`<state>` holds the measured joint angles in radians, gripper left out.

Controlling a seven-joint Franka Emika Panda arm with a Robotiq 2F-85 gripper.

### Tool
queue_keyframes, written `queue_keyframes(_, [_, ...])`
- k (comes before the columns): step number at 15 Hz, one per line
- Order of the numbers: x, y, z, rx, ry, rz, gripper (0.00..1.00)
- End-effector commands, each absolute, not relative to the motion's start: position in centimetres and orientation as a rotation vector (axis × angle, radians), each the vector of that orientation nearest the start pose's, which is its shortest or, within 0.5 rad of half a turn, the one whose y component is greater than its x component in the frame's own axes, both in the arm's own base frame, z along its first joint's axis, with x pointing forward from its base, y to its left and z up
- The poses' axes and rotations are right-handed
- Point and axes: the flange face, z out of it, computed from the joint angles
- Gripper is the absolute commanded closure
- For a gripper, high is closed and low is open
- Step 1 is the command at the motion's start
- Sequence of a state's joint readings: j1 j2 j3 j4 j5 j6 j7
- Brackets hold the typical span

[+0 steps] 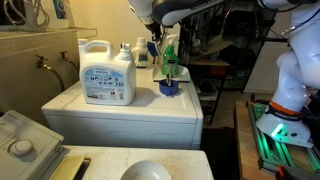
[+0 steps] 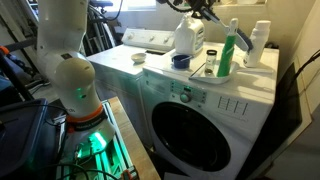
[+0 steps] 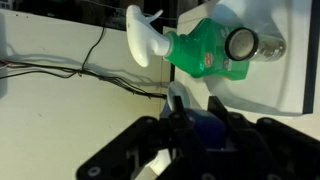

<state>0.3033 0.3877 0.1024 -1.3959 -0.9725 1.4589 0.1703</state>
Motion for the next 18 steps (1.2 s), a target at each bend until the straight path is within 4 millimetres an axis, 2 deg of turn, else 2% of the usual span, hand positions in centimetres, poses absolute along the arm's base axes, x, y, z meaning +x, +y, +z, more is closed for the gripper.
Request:
queue_keyframes(1, [63.7,15.3,49.6,2.052,0.328,-0.11,0.91])
queue_keyframes(6, [63.5,15.2,47.8,1.995,0.363,-0.222,0.91])
queue_keyframes(11, [63.8,15.8,46.6,1.988,0.375,-0.245,0.89])
queue_keyframes(12, [63.9,15.9,46.5,1.992,0.372,-0.247,0.45])
queue_keyframes(13, [63.9,16.1,46.4,1.99,0.376,-0.251,0.44])
queue_keyframes(14, [63.9,16.2,46.3,1.992,0.378,-0.256,0.39])
queue_keyframes(18, [64.0,16.6,46.6,1.992,0.368,-0.254,0.08])
